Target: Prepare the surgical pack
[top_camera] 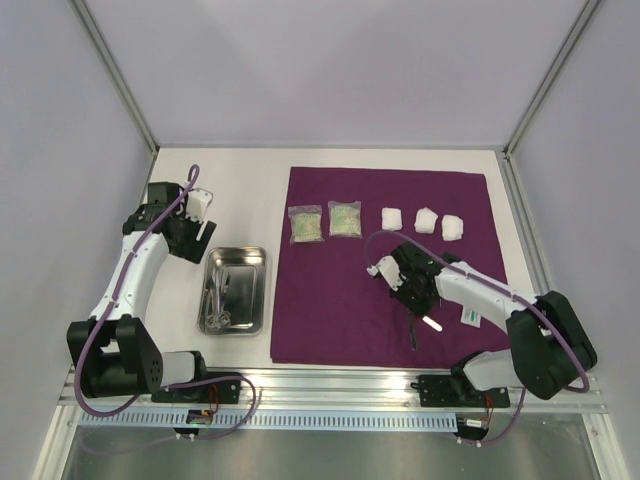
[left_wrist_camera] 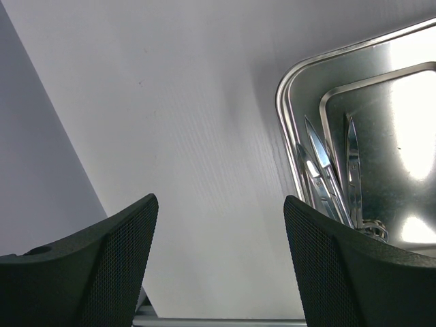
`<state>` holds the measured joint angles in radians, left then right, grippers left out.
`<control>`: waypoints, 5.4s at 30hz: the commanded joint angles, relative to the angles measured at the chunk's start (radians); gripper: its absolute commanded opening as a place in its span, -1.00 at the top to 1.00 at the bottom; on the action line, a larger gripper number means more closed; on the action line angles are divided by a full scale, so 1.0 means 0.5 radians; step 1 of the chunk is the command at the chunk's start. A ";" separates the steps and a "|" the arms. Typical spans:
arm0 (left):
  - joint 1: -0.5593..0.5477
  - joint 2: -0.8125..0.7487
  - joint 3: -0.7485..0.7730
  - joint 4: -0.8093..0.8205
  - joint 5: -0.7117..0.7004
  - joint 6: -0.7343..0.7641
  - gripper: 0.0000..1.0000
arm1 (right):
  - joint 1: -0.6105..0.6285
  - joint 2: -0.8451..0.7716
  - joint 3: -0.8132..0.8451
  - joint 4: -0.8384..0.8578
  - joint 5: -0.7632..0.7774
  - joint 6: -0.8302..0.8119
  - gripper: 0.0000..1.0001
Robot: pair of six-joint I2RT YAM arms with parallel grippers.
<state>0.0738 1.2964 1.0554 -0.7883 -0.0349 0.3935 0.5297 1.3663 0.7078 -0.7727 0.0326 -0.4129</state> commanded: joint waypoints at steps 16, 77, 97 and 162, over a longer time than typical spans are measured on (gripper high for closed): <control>0.009 -0.046 0.022 -0.022 -0.038 0.032 -0.66 | 0.011 -0.067 0.317 -0.163 -0.145 0.049 0.99; 0.165 -0.402 -0.252 -0.200 -0.357 0.084 -0.68 | 1.042 1.768 1.717 1.671 -0.639 2.765 0.99; 0.165 -0.335 -0.245 -0.163 -0.317 0.075 -0.68 | 1.045 1.922 1.904 1.450 -0.571 2.860 0.96; 0.165 -0.316 -0.221 -0.184 -0.234 0.048 -0.68 | 1.147 1.725 1.784 1.432 0.021 3.118 0.65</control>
<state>0.1509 1.1484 0.9283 -0.8860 -0.1589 0.4217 1.1030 2.2852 1.5902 -0.0517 0.0036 1.1294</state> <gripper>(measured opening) 0.837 0.170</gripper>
